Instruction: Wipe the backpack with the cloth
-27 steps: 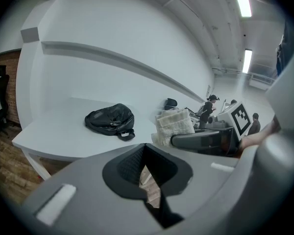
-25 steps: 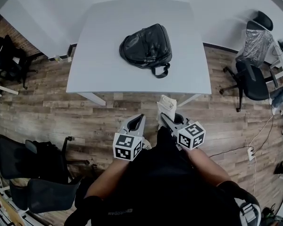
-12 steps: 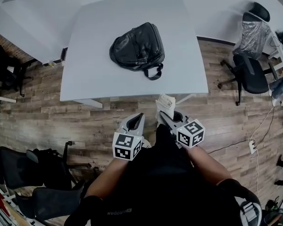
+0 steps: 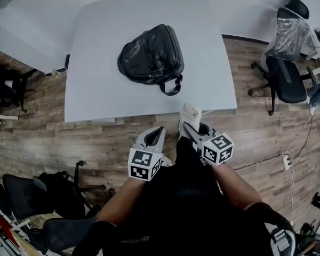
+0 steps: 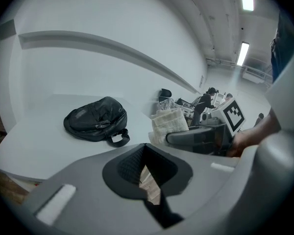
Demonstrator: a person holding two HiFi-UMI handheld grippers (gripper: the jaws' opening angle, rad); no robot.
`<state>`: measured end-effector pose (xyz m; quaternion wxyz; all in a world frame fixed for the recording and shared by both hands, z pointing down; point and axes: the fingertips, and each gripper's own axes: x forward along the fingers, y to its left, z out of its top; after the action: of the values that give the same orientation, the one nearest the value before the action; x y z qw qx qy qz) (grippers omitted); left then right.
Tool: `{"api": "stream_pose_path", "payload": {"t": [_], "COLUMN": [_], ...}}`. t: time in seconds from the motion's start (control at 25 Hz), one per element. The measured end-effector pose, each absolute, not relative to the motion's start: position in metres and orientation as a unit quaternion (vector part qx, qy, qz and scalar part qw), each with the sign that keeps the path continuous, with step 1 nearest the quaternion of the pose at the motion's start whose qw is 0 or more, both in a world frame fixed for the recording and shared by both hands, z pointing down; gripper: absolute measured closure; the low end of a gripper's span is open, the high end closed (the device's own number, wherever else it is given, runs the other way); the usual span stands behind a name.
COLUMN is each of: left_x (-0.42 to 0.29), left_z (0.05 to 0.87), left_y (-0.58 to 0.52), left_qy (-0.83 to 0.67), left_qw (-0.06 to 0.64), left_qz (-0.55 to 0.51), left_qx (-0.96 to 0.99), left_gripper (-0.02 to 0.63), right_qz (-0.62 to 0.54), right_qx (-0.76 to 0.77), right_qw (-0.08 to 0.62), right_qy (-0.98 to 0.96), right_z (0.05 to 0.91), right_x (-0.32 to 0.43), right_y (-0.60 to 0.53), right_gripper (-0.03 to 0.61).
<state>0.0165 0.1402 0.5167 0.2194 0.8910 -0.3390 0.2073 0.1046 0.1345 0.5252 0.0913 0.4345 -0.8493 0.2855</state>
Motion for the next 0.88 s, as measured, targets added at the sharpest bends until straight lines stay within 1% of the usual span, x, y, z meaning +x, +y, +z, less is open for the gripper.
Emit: {"api": "stream_pose_path", "payload": {"t": [0.2,0.64,0.88], "left_x": [0.024,0.047,0.063], "left_z": [0.52,0.521,0.511], "left_y": [0.112,0.048,0.008], "left_qy": [-0.337,-0.345,-0.362], "left_qw": [0.221,0.226,0.212], "left_qz": [0.214,0.217,0.215], "left_qx": [0.89,0.885,0.882], "left_gripper": [0.606,0.607,0.607], "right_qz": [0.286,0.277,0.259], "right_qx": [0.449,0.46,0.452], "right_qw": [0.081,0.082,0.085], "right_qy": [-0.843,-0.84,-0.849], "right_z": [0.524,0.52,0.51], "right_x": [0.122,0.16,0.18], "right_y": [0.101,0.027,-0.017], "right_gripper": [0.491,0.491,0.491]}}
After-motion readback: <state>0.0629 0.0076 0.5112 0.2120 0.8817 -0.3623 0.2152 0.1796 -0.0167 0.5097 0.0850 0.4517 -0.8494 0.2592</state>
